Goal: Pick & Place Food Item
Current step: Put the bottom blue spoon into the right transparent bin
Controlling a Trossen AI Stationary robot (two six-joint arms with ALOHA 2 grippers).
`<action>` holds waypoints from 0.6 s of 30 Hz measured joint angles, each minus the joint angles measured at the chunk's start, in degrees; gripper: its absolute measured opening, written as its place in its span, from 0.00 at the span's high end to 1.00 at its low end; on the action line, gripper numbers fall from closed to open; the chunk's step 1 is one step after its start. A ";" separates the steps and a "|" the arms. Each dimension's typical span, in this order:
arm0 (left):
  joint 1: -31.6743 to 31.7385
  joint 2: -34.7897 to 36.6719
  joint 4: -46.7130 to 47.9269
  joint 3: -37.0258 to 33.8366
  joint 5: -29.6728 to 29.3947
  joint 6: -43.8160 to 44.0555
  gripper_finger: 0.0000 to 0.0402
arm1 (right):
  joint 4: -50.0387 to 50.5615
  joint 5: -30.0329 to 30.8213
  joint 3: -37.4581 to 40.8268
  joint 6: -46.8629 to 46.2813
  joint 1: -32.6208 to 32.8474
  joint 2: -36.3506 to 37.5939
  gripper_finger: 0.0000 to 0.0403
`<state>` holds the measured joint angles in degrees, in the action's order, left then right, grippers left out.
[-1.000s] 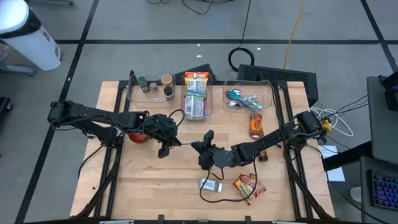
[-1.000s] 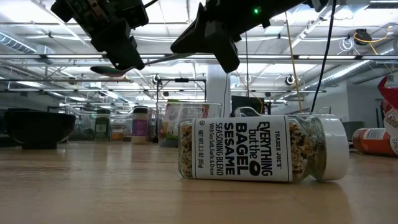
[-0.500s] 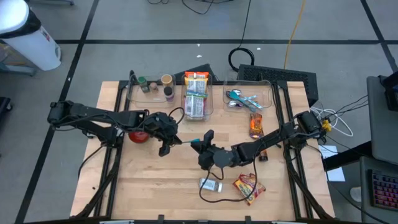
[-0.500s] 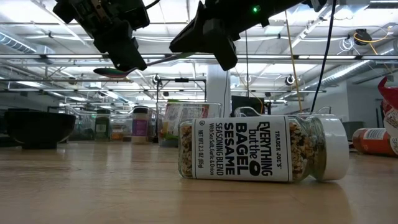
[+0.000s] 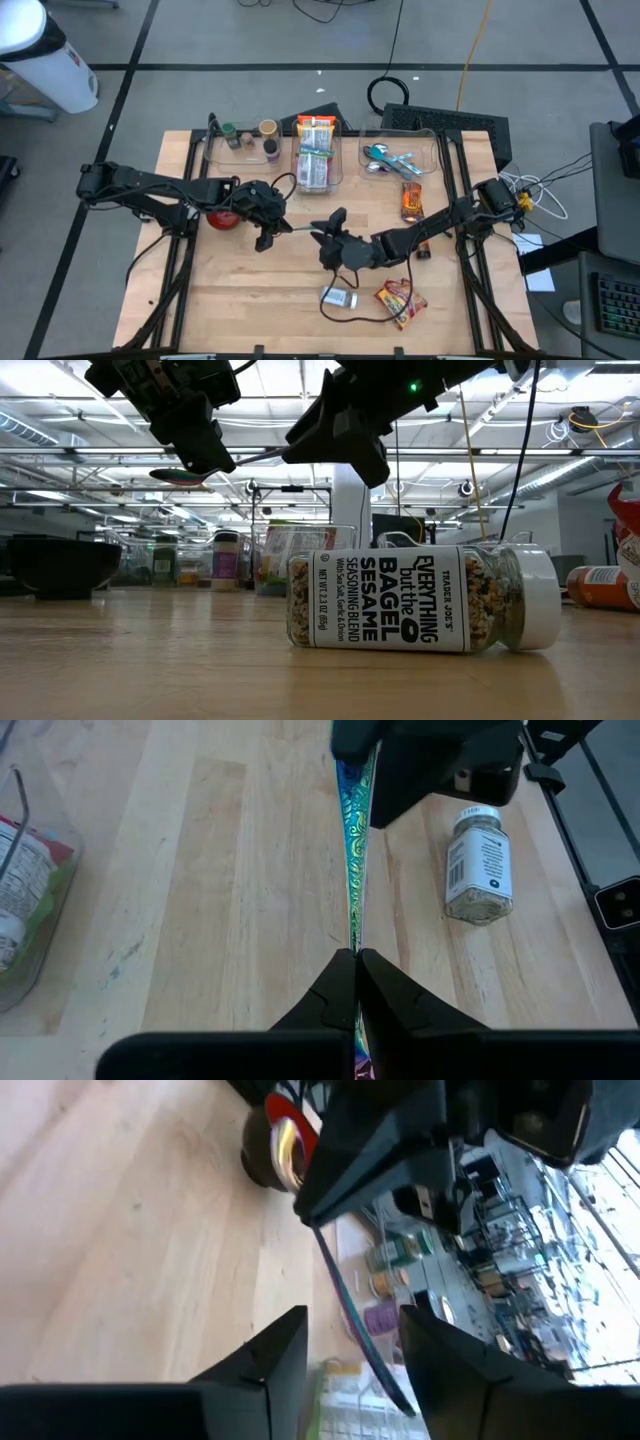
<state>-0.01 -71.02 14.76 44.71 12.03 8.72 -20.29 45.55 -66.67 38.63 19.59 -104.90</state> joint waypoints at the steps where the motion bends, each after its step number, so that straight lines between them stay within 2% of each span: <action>1: 0.00 0.00 0.00 0.00 0.00 0.01 0.99 | -0.01 0.52 0.00 0.00 0.00 0.00 0.62; 8: 0.00 0.00 0.01 0.00 0.02 0.01 0.98 | 0.07 0.91 0.00 0.20 0.00 0.00 0.70; 18: 0.00 0.12 -0.04 -0.02 -0.02 -0.02 0.97 | 0.82 0.32 0.14 0.43 0.09 -0.07 0.98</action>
<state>-0.01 -70.91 14.73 44.69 12.01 8.70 -19.46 45.87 -66.54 39.07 19.69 -104.97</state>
